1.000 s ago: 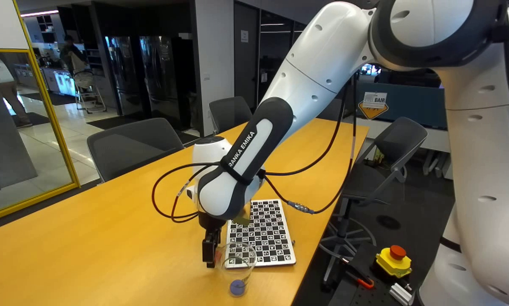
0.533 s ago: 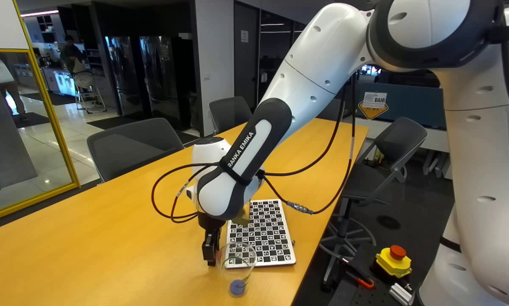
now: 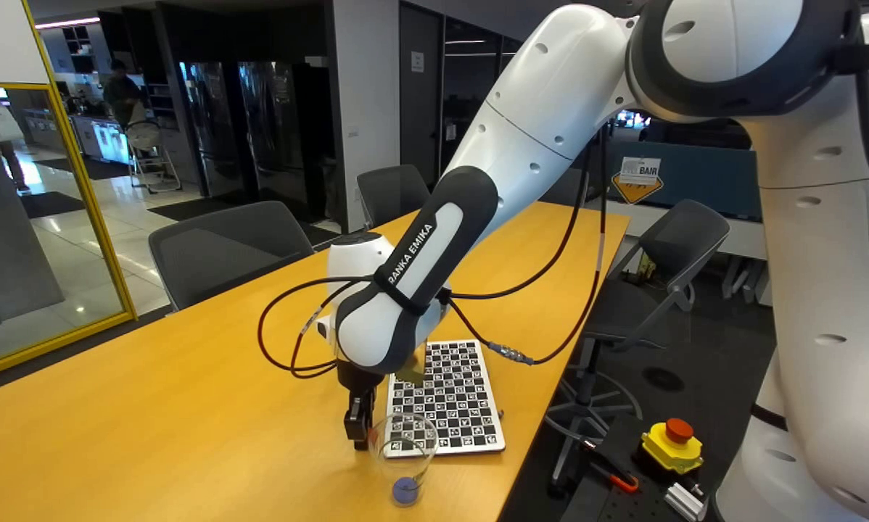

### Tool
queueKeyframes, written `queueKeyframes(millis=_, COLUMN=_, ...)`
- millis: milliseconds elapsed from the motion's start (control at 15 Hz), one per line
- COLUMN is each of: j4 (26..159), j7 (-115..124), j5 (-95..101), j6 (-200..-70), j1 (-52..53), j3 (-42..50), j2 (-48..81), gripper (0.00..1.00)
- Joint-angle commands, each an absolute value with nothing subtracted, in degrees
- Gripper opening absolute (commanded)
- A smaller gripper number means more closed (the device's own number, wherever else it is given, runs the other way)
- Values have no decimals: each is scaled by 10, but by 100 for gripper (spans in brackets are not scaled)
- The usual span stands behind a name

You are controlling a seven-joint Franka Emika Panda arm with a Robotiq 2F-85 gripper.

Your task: Put the orange objects in the white cup and the blue object in the glass cup

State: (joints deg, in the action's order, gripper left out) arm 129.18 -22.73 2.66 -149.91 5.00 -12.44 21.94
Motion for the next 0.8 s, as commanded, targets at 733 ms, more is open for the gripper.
queueKeyframes(millis=733, j4=1191, j7=-204, j5=82, j6=-1367, j1=41, j3=-64, j2=115, gripper=25)
